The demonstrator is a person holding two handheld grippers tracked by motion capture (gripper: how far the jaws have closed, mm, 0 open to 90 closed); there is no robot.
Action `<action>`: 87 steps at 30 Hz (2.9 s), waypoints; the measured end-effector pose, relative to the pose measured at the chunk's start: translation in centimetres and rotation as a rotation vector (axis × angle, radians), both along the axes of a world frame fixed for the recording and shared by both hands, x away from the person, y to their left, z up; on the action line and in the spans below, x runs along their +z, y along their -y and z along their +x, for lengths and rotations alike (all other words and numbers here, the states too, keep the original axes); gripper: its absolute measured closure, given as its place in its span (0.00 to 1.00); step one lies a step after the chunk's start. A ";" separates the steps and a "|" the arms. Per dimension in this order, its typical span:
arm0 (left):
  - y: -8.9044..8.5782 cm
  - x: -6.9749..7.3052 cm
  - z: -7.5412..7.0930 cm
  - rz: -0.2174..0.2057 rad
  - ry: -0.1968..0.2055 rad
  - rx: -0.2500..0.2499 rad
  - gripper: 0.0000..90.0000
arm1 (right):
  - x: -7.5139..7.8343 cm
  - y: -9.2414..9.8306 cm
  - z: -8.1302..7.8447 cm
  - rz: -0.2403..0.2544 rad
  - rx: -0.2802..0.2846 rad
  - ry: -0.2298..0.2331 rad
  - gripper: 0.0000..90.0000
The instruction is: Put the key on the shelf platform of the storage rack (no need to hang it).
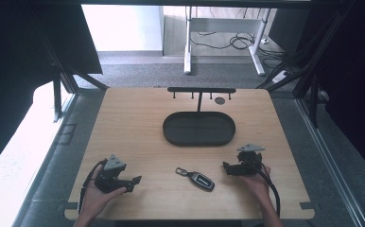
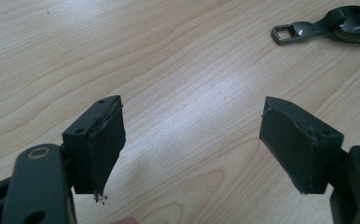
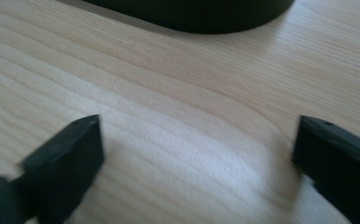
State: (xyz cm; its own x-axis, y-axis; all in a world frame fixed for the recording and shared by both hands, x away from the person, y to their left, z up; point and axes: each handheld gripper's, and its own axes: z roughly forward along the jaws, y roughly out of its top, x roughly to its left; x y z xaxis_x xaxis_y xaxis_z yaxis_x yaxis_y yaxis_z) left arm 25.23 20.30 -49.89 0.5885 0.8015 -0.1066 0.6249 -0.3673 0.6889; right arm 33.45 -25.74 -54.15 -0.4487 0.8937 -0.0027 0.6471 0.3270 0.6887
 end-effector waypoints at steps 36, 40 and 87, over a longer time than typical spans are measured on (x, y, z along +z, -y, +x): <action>-0.3 0.1 -0.1 -0.007 0.006 0.013 0.25 | 7.9 -0.1 -2.6 0.010 0.215 0.027 0.37; -0.5 0.1 -0.1 -0.011 0.006 0.008 0.25 | 9.1 -1.3 -2.5 -0.027 0.256 0.006 0.37; -0.8 1.6 -0.8 -0.057 0.031 -0.009 0.25 | 7.0 -13.2 -3.0 -0.294 0.586 -0.238 0.35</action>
